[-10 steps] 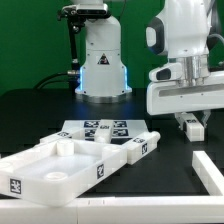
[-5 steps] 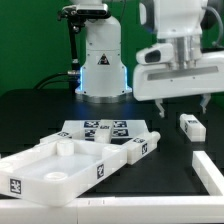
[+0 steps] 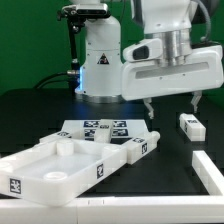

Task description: Assemble desk

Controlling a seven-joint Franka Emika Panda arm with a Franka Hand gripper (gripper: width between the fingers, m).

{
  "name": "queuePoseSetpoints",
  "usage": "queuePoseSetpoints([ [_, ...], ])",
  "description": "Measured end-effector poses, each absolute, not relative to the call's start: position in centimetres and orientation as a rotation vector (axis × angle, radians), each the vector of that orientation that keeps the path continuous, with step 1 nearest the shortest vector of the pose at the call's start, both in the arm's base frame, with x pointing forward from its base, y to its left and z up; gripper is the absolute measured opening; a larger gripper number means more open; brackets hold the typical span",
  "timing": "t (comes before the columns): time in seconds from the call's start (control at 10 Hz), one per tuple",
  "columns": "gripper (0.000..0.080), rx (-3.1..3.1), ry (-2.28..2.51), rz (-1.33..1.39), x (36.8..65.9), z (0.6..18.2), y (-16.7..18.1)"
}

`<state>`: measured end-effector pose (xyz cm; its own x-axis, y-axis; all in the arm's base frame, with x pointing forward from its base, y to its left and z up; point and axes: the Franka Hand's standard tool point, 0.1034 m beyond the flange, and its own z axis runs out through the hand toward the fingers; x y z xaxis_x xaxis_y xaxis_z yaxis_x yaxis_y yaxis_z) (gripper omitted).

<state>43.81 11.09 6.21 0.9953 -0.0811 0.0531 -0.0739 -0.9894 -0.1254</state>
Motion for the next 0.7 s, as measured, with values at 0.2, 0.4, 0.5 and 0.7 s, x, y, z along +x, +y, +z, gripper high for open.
queuePoseSetpoints([
  [0.2,0.0649,-2.964,0.331,0.003,46.7,7.3,9.6],
  [0.4,0.0649,-2.983,0.249,-0.068,46.4,7.2,9.2],
  [0.5,0.0649,-2.983,0.250,-0.072,46.6,7.2,9.1],
  [0.7,0.0649,-2.972,0.373,-0.050,46.0,6.0,7.6],
])
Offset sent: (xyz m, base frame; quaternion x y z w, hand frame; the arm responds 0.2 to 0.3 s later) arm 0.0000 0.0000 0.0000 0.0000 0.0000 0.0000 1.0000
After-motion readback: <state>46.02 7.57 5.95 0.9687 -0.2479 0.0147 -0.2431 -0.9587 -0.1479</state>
